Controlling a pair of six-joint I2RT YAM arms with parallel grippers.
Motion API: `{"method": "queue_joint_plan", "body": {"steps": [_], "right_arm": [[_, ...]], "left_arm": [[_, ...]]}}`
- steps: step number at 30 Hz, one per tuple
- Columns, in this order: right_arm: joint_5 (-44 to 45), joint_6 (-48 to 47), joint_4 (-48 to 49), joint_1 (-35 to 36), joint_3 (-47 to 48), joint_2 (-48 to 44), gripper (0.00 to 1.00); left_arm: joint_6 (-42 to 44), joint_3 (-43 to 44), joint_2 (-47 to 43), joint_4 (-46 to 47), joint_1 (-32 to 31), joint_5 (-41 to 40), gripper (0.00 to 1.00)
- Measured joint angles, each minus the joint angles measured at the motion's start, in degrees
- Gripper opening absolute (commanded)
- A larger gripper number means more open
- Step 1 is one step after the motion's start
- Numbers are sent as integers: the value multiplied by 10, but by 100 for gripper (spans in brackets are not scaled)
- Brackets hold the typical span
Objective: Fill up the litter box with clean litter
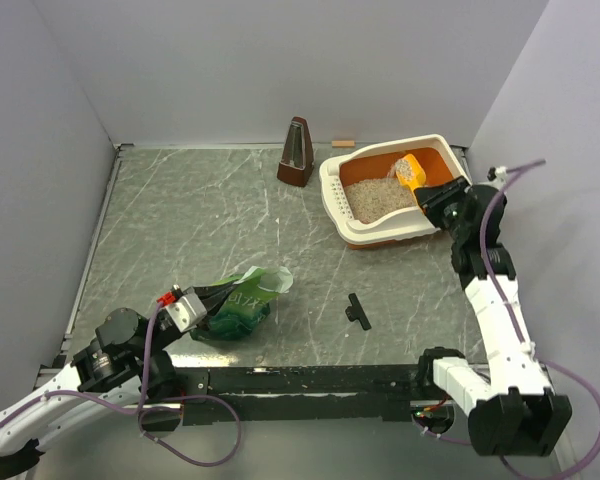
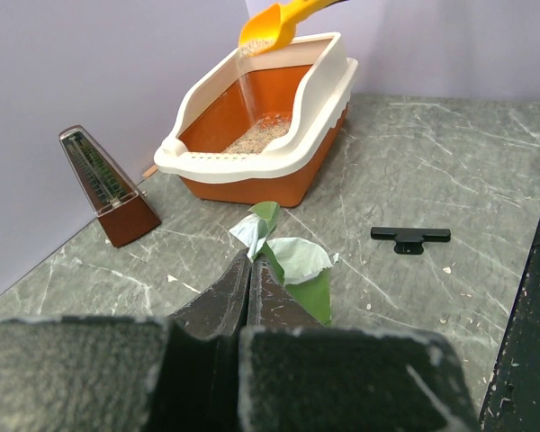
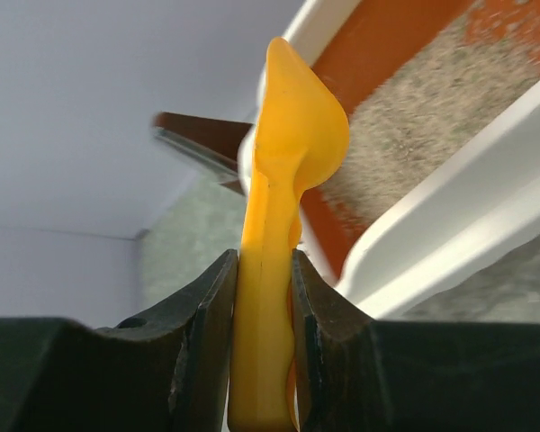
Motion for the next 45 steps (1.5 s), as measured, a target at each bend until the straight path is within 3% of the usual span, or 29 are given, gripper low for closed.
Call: {"method": "queue_joint_plan", "body": {"steps": [6,13,26,29,39,45], "right_arm": [[39,-153,-120,32,101,92,0],[162,-305,-203,168,182,155,0],[231,-379,-304,313,304,140,0],[196,-378,-331,334,319,120,0],[-78,-341,-387,340,301,78,0],[-191,-331,-414,340,292,79,0]], "left_arm": [[0,0,0,0,0,0,1],[0,0,3,0,0,0,1],[0,0,2,0,0,-6,1],[0,0,2,0,0,-7,1],[0,0,1,0,0,-9,1],[0,0,1,0,0,-9,1]]}}
